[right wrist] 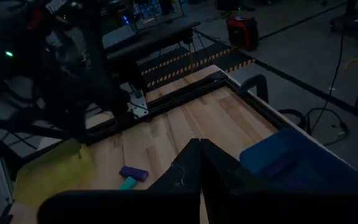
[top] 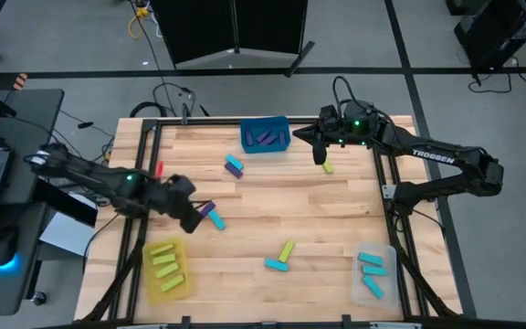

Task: Sort blocks
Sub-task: Put the purple block into the blue bin

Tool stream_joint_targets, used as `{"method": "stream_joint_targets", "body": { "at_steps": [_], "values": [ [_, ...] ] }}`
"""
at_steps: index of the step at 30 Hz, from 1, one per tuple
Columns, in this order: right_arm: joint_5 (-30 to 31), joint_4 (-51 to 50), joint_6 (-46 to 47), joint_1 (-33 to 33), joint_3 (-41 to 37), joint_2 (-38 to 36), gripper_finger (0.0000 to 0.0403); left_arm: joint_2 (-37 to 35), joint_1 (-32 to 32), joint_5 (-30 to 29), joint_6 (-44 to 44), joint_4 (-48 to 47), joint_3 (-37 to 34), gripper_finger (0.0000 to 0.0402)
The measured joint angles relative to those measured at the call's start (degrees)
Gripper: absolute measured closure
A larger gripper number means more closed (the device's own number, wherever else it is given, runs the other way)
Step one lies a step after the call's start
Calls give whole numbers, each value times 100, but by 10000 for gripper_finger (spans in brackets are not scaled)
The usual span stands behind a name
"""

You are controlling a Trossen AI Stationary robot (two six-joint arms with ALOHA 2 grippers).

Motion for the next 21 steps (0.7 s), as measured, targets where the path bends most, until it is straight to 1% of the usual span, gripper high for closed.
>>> {"method": "stream_joint_targets", "body": {
  "at_steps": [4,7,9,13,16,18,21],
  "values": [
    [0,-14,62,2,0,0,392,254,375,54,504,119,-176,347],
    [0,-14,64,2,0,0,392,438,564,341,1017,293,-318,320],
    [-3,-14,67,2,0,0,392,580,668,552,1172,331,-425,299],
    [-4,-30,67,2,0,0,391,847,842,759,1217,457,-633,258],
    [-10,-38,96,2,0,0,391,966,940,955,1206,878,-788,234],
    [-22,-53,147,2,0,0,391,1024,1003,1050,1201,998,-893,223],
    [-26,-71,152,2,0,0,391,1094,1090,1046,1199,1162,-1085,215]
  ]
}}
